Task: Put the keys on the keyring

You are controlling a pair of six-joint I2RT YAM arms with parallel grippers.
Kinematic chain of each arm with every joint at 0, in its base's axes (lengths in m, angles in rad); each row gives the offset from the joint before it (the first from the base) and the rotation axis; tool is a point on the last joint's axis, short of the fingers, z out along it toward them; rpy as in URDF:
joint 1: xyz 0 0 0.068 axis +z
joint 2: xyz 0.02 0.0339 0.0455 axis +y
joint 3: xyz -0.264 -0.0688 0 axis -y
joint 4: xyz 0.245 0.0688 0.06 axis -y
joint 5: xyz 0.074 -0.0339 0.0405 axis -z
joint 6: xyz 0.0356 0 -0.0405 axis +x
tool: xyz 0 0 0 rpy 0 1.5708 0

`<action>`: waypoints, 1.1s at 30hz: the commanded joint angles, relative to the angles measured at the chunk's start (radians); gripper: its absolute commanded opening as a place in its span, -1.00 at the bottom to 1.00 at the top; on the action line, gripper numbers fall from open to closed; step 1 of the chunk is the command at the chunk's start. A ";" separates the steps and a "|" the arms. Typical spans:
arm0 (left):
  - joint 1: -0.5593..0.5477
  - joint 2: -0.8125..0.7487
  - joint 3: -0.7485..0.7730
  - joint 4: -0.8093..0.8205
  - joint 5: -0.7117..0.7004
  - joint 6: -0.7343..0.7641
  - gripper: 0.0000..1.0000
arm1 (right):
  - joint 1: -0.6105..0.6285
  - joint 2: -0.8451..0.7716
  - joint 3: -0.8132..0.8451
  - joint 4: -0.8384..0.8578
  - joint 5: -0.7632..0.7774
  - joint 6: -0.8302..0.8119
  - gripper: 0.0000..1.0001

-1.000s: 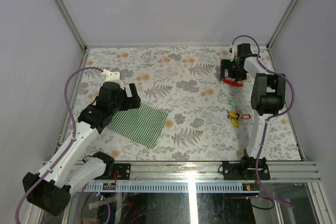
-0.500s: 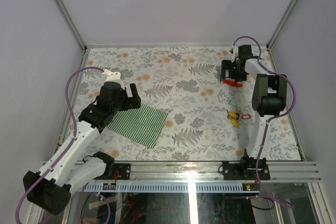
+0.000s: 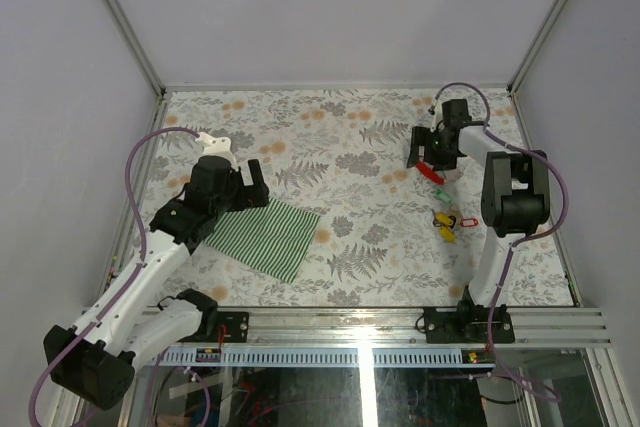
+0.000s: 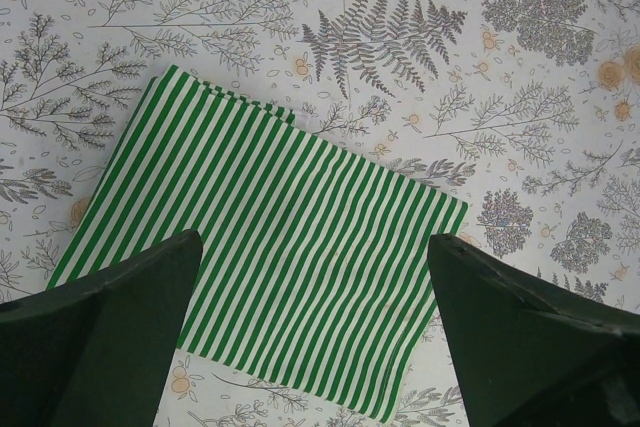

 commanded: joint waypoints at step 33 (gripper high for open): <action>-0.019 -0.006 0.010 0.007 -0.033 0.013 1.00 | 0.295 0.016 0.004 -0.129 0.261 -0.017 0.26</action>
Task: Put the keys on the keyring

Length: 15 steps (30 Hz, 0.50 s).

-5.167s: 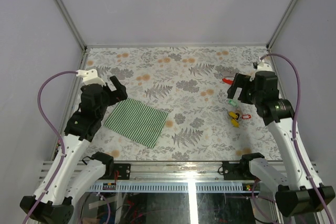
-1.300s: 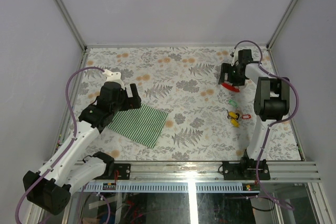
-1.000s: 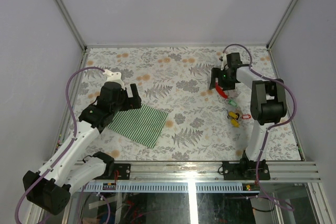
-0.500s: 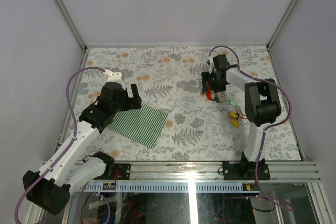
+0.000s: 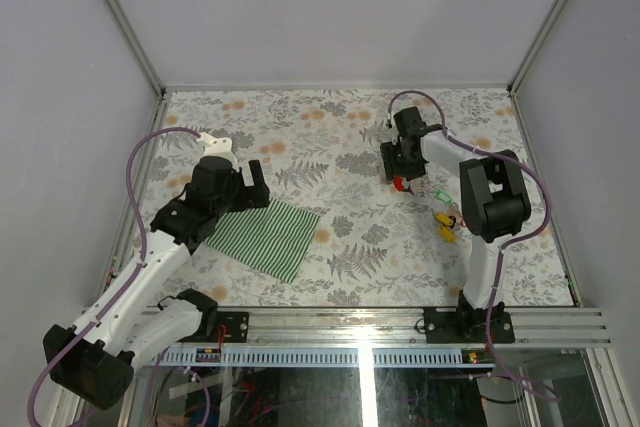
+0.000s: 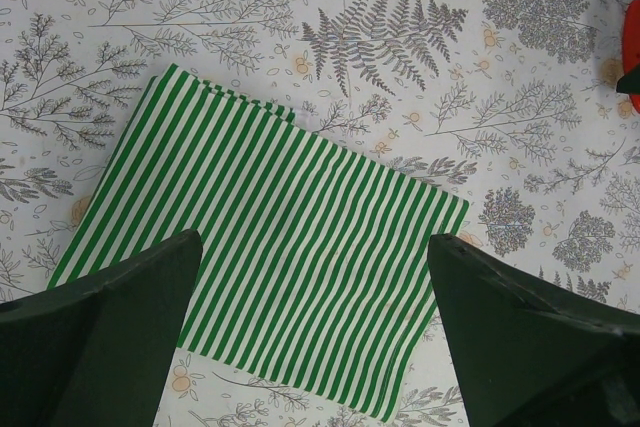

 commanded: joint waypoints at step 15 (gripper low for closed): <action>-0.014 -0.012 0.010 0.007 -0.031 0.010 1.00 | 0.072 -0.014 -0.090 0.033 0.019 -0.003 -0.29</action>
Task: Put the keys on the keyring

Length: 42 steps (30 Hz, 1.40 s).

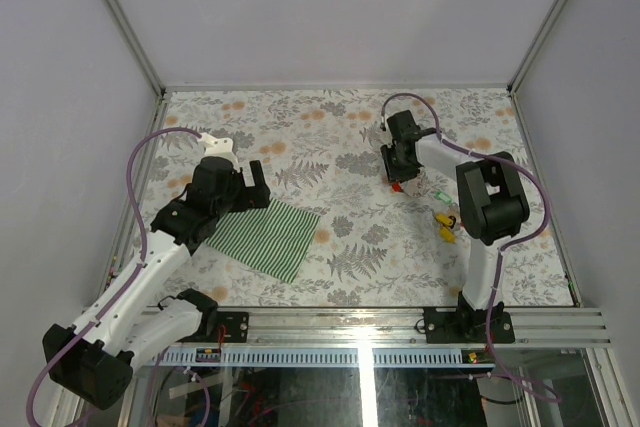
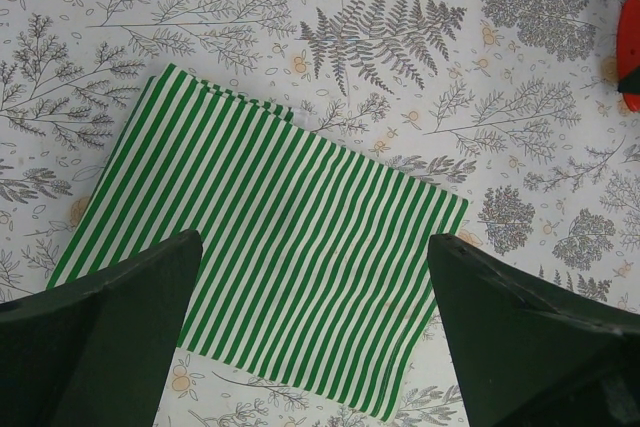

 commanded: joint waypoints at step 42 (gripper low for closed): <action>-0.021 -0.049 0.000 0.040 -0.026 -0.014 1.00 | 0.572 -0.558 -0.400 0.022 0.289 0.387 0.34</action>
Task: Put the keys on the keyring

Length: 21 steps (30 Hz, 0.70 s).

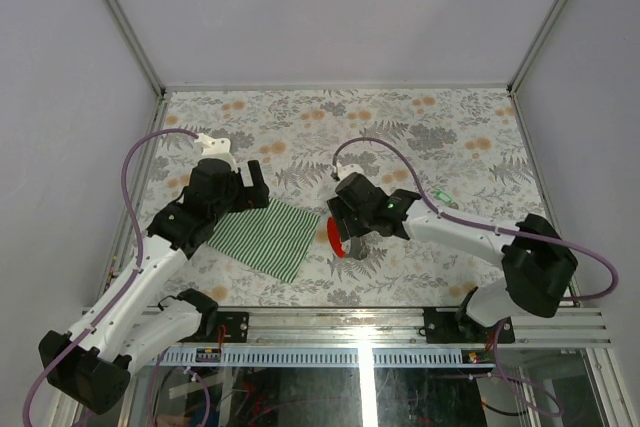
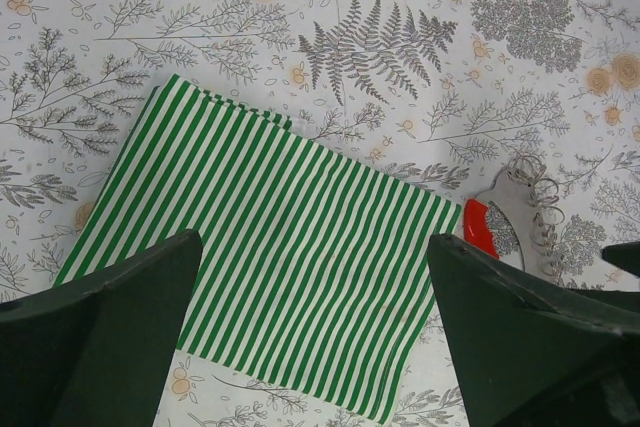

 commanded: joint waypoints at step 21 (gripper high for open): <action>-0.008 0.048 -0.002 0.132 0.322 0.054 0.99 | -0.258 -0.493 -0.478 0.163 -0.246 0.293 0.49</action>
